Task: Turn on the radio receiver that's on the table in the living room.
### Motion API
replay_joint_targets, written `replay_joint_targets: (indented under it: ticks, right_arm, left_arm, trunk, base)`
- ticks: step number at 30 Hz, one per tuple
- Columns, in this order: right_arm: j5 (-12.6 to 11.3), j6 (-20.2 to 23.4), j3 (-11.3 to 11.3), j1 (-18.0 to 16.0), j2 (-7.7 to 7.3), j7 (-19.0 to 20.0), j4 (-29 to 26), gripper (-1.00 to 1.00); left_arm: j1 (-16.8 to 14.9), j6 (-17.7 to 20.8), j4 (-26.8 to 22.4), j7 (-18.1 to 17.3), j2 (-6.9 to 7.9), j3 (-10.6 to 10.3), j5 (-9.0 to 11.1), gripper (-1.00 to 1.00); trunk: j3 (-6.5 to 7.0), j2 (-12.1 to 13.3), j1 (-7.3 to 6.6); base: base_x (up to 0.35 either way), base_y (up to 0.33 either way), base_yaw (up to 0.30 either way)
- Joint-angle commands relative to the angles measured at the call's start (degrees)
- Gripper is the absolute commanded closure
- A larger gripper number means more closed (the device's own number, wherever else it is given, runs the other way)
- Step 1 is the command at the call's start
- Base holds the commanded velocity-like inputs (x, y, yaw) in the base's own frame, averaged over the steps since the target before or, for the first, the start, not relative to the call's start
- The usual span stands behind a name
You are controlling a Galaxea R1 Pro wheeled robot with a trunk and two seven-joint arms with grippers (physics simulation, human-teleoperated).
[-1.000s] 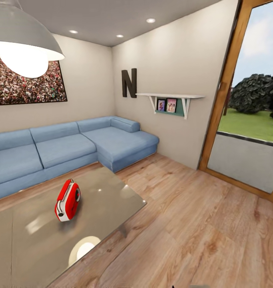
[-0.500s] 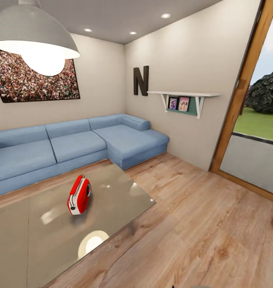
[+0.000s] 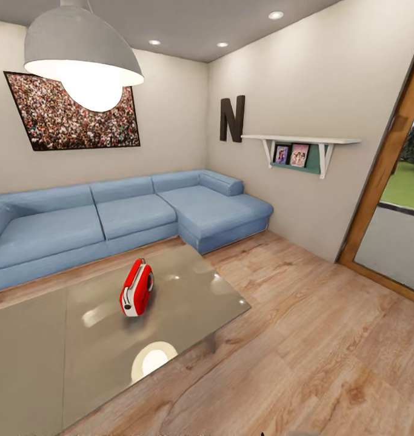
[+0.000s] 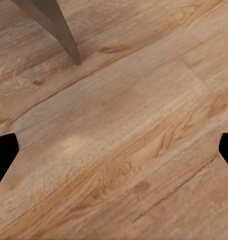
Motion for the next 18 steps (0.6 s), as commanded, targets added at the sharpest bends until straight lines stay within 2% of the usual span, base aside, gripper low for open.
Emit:
replay_joint_targets:
  ticks: [1,18]
  right_arm:
    - [0.0,0.0,0.0,0.01,0.0,0.0,0.0,-1.0]
    - [0.0,0.0,0.0,0.01,0.0,0.0,0.0,-1.0]
  left_arm:
    - [0.01,0.01,0.0,0.0,0.0,0.0,0.0,-1.0]
    - [0.0,0.0,0.0,0.0,-0.01,0.0,0.0,-1.0]
  trunk:
    - [-0.06,0.0,0.0]
    - [-0.93,0.0,0.0]
  base:
    - [0.0,0.0,0.195]
    - [0.0,0.0,0.212]
